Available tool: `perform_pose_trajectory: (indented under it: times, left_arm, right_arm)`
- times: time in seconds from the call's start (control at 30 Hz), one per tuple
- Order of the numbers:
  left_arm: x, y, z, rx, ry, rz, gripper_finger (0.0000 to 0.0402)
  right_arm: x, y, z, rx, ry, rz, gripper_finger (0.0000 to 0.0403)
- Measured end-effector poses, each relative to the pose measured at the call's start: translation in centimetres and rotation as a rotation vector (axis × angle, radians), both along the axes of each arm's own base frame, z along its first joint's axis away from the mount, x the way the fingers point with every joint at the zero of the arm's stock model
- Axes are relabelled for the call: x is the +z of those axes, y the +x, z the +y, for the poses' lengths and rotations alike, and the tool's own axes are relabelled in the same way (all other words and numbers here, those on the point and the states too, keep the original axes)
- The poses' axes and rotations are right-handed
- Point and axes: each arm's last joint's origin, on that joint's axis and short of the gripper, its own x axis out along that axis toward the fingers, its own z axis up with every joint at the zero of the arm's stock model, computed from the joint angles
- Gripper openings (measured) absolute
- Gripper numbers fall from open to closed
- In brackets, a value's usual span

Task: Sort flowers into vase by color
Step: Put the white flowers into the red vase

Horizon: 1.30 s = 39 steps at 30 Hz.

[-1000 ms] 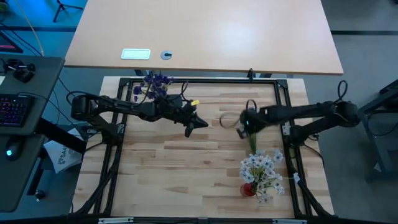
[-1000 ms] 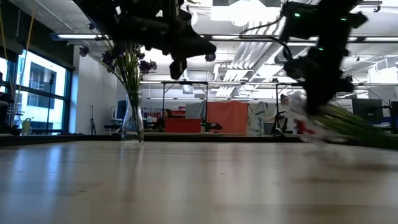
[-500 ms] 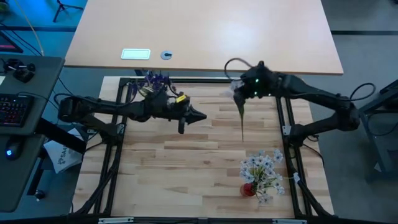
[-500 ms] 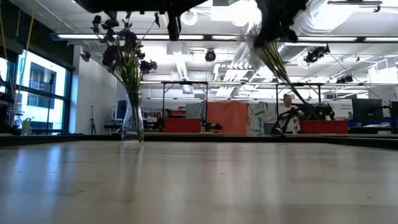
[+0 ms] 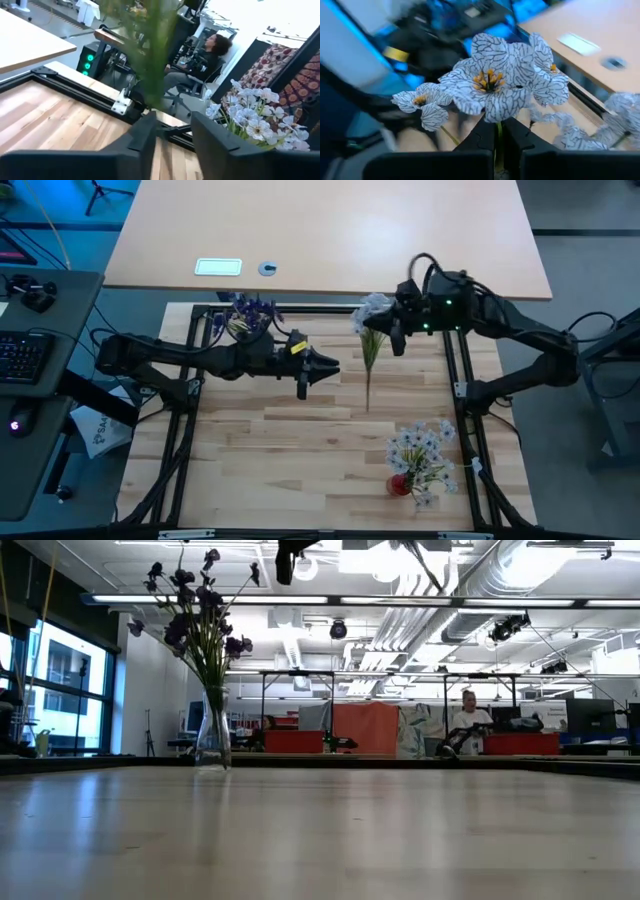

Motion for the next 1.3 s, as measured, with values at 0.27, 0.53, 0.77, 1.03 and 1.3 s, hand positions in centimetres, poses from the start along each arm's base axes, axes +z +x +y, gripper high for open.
perform_pose_trajectory:
  times: [0.27, 0.53, 0.77, 1.03, 1.3]
  left_arm:
    - [0.6, 0.0, -0.2, -0.021, -0.020, -0.044, 0.0196]
    - [1.6, 0.0, -1.8, -0.093, -0.034, -0.140, 0.0218]
    - [1.3, 0.2, -3.0, -0.059, -0.039, -0.142, 0.0218]
    - [0.8, 0.8, -4.4, -0.099, -0.045, -0.162, 0.0218]
    - [0.4, 0.9, -5.4, -0.130, -0.044, -0.150, 0.0218]
  right_arm:
    - [2.2, 0.5, 2.0, 0.126, 0.010, -0.199, 0.0000]
    - [2.4, 0.7, 2.5, 0.147, -0.009, -0.229, 0.0000]
    - [2.7, 1.8, 3.3, 0.199, -0.038, -0.297, 0.0000]
    - [2.0, 3.3, 3.4, 0.236, -0.056, -0.288, 0.0000]
    - [2.4, 3.5, 3.4, 0.245, -0.061, -0.335, 0.0000]
